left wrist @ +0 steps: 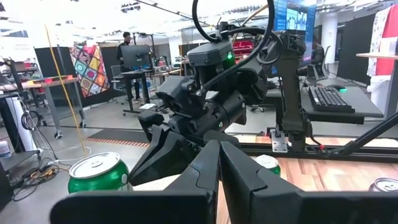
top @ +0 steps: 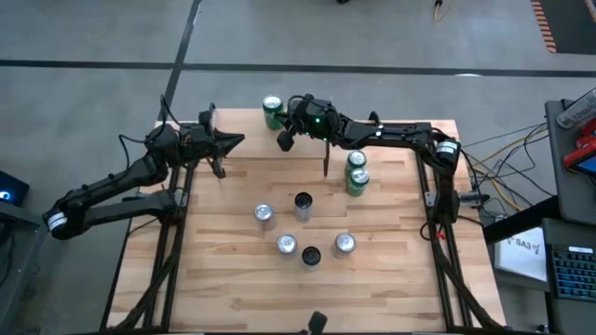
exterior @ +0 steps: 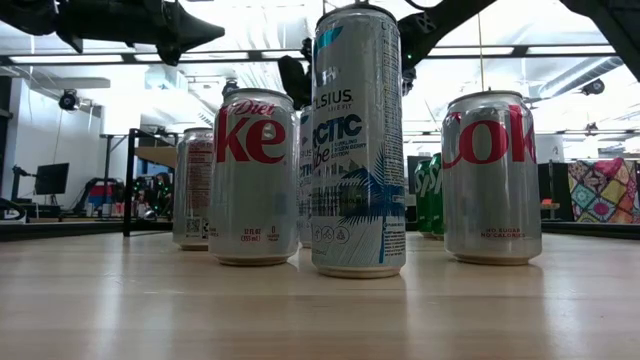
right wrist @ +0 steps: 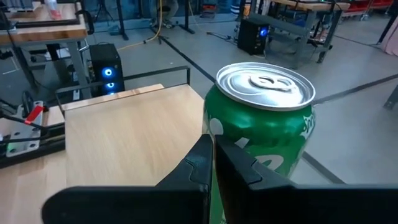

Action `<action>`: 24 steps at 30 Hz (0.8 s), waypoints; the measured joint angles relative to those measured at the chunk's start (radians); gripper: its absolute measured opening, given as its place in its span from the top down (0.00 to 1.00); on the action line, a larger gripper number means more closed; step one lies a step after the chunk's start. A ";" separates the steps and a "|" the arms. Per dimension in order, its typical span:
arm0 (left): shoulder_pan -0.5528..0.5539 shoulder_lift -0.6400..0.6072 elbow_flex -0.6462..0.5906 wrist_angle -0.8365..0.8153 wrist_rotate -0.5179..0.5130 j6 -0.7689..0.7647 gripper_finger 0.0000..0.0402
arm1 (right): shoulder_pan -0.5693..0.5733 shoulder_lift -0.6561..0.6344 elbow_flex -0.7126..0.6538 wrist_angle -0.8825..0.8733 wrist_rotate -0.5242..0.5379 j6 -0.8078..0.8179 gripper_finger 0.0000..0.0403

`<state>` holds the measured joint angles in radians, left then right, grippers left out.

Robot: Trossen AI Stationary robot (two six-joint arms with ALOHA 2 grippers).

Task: Place canned beverage on shelf
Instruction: Put the bottom green soda can on the shelf

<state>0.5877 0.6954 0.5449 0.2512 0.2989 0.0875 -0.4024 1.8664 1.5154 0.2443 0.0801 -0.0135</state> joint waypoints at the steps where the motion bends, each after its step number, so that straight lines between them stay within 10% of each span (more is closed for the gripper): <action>1: 0.000 0.000 0.000 0.000 0.000 0.000 1.00 | -0.001 0.000 0.000 0.000 0.000 0.000 0.98; 13: 0.000 0.066 0.000 -0.042 -0.001 0.026 1.00 | 0.015 -0.043 -0.001 -0.109 0.001 0.003 0.98; 24: 0.002 0.393 0.000 0.115 -0.082 0.060 1.00 | 0.069 -0.157 -0.002 -0.318 -0.001 -0.004 0.98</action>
<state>0.5892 1.0886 0.5449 0.3661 0.2171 0.1471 -0.3339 1.7097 1.5139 -0.0737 0.0795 -0.0177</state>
